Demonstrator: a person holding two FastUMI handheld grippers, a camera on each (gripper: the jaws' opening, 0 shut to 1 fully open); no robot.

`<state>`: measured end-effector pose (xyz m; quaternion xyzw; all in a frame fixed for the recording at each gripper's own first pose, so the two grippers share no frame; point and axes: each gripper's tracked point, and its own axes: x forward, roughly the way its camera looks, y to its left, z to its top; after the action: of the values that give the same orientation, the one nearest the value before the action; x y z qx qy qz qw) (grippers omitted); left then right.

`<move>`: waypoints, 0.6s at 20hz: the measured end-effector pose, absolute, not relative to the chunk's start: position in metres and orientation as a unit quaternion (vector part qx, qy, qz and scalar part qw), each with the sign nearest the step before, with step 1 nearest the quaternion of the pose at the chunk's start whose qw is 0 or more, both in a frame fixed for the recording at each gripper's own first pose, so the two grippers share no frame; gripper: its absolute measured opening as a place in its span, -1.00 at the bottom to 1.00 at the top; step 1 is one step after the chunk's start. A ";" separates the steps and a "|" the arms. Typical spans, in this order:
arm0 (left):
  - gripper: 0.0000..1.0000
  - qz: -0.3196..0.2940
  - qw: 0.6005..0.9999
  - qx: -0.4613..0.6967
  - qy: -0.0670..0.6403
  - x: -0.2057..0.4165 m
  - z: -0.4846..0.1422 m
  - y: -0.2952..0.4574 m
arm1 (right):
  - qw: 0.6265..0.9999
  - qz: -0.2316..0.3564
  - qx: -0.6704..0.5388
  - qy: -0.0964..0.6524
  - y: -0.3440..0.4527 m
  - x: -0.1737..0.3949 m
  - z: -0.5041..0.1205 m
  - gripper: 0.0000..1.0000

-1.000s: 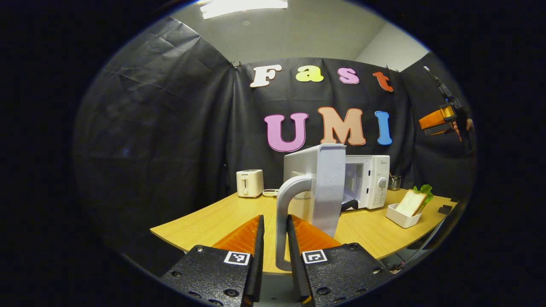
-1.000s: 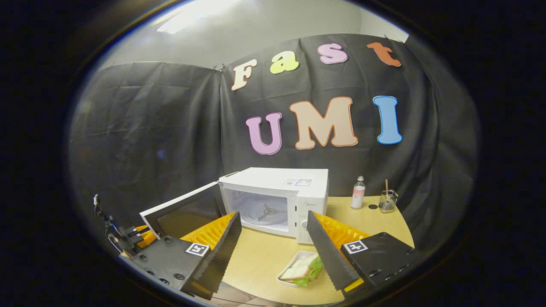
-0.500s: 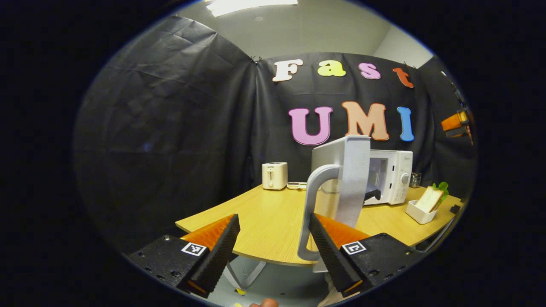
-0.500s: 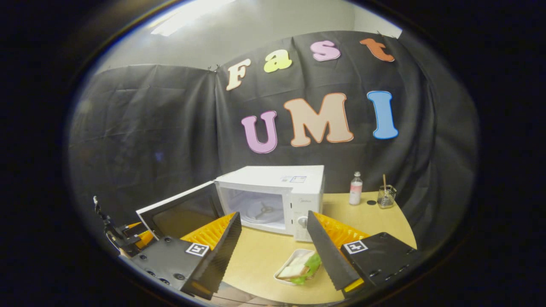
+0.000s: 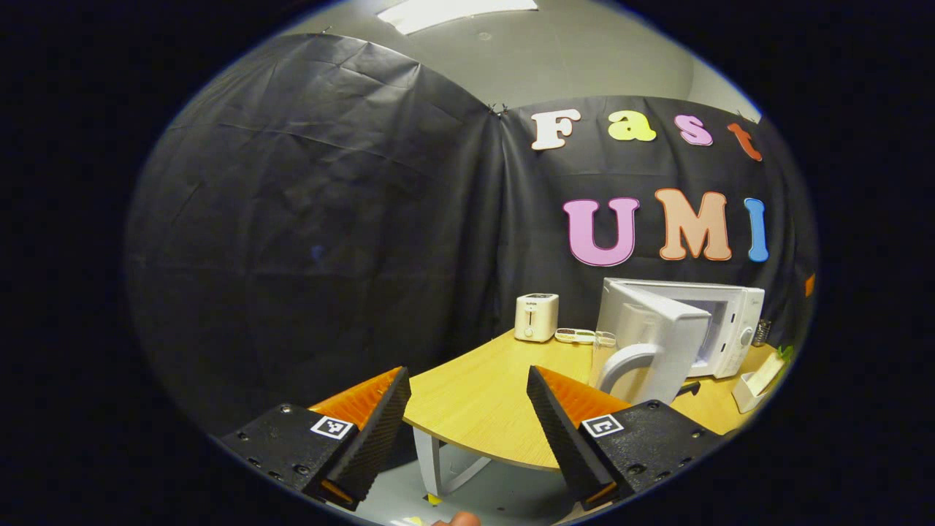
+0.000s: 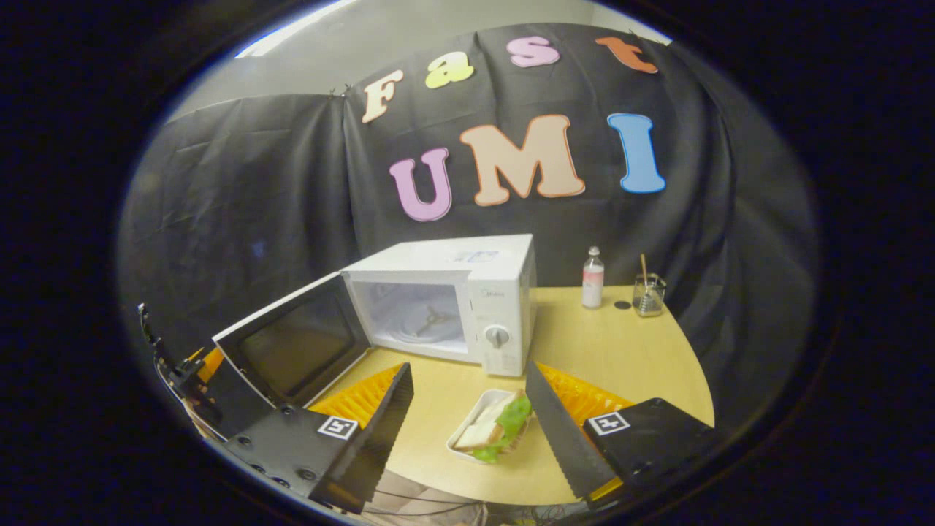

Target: Open the microwave oven with the left hand, put the food in, and close the microwave oven.

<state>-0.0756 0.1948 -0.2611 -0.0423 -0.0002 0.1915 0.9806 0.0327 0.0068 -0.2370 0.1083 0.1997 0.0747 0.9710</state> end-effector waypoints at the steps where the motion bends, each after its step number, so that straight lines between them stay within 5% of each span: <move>1: 0.96 0.189 0.981 -0.046 0.002 -0.073 -0.260 0.192 | 0.965 0.076 0.113 0.222 0.005 0.031 -0.248 0.84; 12: 0.95 0.159 0.987 -0.039 -0.002 -0.022 -0.243 0.175 | 0.903 0.071 0.150 0.397 -0.010 0.047 -0.354 0.96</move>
<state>-0.0222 0.1749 -0.2428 -0.0390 -0.0018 0.1586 0.9866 0.0471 -0.0102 -0.3537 0.1496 0.3968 0.0707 0.9028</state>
